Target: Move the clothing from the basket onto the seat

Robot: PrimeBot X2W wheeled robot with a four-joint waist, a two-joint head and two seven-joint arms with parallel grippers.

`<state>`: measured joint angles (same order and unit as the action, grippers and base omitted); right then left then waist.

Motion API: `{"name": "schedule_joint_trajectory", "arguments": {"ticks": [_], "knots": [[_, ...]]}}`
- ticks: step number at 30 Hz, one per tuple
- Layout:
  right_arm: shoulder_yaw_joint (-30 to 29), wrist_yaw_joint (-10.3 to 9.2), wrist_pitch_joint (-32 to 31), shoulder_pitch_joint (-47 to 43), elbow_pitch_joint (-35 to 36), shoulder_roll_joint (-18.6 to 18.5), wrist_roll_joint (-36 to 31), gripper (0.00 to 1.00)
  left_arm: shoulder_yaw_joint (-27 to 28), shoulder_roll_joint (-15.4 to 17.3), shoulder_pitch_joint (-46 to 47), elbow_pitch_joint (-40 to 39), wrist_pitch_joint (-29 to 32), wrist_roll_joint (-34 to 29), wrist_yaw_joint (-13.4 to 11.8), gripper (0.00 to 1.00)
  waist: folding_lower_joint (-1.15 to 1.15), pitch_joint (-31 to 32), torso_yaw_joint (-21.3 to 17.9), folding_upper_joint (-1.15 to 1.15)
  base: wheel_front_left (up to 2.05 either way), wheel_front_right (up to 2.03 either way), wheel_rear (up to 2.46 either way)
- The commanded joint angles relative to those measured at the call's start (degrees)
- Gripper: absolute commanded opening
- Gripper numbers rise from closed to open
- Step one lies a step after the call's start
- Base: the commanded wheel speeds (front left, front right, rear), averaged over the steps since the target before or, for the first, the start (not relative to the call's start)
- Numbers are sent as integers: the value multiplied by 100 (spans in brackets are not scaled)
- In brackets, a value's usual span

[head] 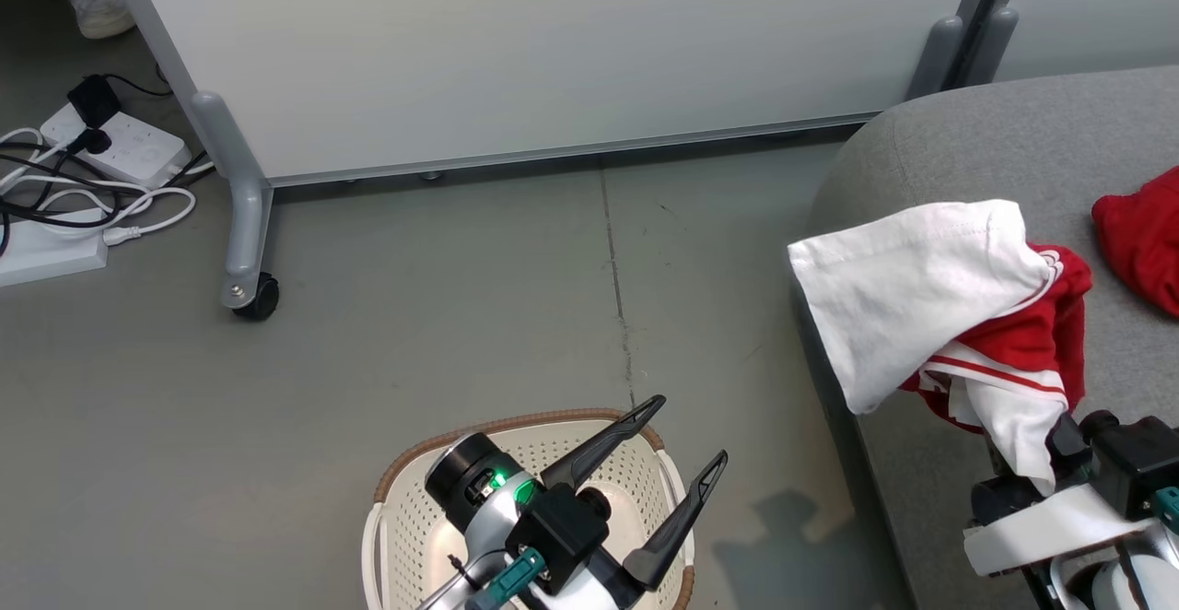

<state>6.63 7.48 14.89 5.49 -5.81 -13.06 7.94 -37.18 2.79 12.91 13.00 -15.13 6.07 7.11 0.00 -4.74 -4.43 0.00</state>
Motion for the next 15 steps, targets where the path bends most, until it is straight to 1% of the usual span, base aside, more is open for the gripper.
{"name": "schedule_joint_trajectory", "arguments": {"ticks": [1,8,15], "knots": [[-51,4,23,-53,-21,-3,19,0,8,20,-71,44,-4,-20,28,100,0,-3,-3,0,0,0,0],[-208,4,23,-193,-210,49,4,0,-40,23,-216,327,-4,0,34,100,0,-31,-3,0,0,0,0],[-271,4,23,-230,-350,75,9,0,-41,21,-227,420,-4,50,40,100,0,-49,-29,0,0,0,0]]}}
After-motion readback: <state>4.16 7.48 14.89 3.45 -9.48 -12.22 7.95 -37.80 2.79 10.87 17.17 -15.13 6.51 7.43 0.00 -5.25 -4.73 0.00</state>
